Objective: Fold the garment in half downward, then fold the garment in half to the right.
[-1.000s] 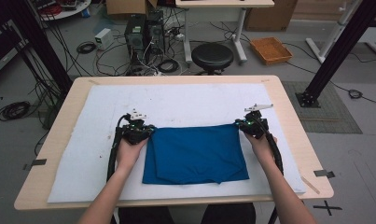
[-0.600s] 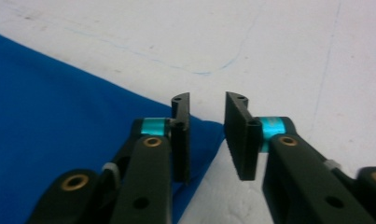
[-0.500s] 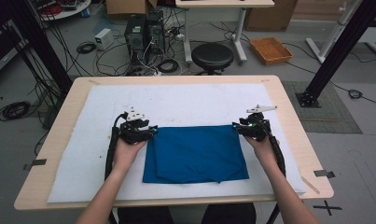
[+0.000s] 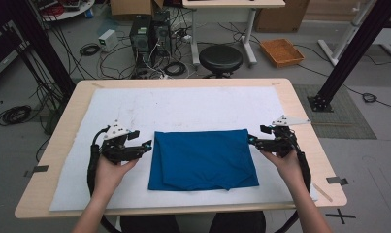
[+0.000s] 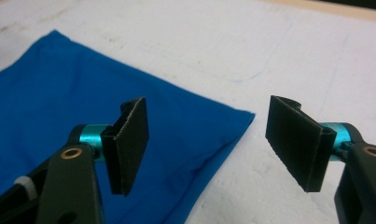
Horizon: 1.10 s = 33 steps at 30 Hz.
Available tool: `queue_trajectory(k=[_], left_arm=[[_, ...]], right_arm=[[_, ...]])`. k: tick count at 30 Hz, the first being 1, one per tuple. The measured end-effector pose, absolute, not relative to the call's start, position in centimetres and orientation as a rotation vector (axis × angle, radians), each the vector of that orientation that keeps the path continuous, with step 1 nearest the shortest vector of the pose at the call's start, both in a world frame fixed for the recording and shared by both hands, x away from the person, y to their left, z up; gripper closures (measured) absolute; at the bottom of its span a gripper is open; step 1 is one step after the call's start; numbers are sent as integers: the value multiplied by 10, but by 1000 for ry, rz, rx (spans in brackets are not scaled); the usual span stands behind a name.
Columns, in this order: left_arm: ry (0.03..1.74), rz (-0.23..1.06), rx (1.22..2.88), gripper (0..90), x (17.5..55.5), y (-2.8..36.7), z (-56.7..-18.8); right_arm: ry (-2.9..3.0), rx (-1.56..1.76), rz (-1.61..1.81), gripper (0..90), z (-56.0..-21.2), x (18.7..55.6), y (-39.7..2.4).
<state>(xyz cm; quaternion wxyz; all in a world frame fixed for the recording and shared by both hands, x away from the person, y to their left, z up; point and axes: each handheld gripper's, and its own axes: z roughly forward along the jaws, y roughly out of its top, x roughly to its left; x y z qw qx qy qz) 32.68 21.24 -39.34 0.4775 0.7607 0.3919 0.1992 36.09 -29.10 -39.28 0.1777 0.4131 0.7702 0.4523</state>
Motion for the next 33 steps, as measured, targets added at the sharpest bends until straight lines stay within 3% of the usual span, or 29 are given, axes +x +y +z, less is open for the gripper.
queue_trajectory(k=[13, 22, 27, 33], left_arm=[[861, 577, 1808, 385, 314, 229, -398], [850, 468, 1799, 383, 312, 220, -401], [938, 413, 1806, 350, 308, 218, -395], [950, 470, 1789, 324, 288, 219, -393]], right_arm=[[2121, 1180, 1312, 327, -386, 358, -305], [2118, 1185, 1309, 329, -387, 360, -304], [2118, 1179, 1304, 331, -387, 360, -303], [2117, 1173, 1303, 333, -388, 359, -304]])
